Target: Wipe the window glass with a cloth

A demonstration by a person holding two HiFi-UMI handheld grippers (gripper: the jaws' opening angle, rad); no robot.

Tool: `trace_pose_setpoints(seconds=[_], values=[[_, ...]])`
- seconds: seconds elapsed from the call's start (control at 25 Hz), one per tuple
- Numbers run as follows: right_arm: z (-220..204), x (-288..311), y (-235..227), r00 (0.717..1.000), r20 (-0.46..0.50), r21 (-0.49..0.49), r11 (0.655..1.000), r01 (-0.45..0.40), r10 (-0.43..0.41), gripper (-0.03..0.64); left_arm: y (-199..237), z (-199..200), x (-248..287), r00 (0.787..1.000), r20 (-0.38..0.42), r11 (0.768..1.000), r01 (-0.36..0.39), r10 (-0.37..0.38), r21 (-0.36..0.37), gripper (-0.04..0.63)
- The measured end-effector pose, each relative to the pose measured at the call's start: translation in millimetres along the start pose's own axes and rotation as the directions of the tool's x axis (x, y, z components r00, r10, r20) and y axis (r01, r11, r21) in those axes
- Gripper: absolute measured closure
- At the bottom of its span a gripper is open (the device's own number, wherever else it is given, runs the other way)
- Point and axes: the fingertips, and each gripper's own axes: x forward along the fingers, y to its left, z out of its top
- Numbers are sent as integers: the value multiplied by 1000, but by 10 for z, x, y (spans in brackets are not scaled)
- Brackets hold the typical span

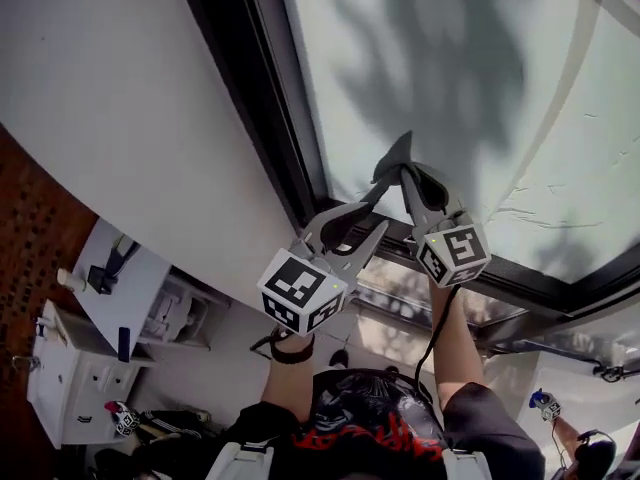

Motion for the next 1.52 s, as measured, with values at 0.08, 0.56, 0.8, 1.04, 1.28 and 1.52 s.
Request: trace_pose_setpoints(seconds=[0.08,0.56,0.8,1.04,1.28,1.52], values=[[-149,484,476,995,-14,17,995,-99,99,600,287,24,-390,995,33,995,-97,98,-28,517],[-183,207,-483,980,-88,-58,983,174,-179,598,265,-52,-156,999,35,999,-6,8,-54,522],[232,-1341,-1531,887,-56,-123,885,450,-459,600,-524,-34,550,975,16,974,220,-220,-49,518],[485,-3256,-2842,633,-52,-152,633,759,-772,598,-1313,-53,1086,927,-2,926,376,-376,-36,518],[505,-4383,-3396,388,-38,18,388,922,-921,600,-1619,-78,1237,917,-38,918,396,-396,-10,518],[412,-2578,-2181,780,74,65,784,618,-621,600,-1278,-111,1060,951,-56,952,305,-304,7,518]])
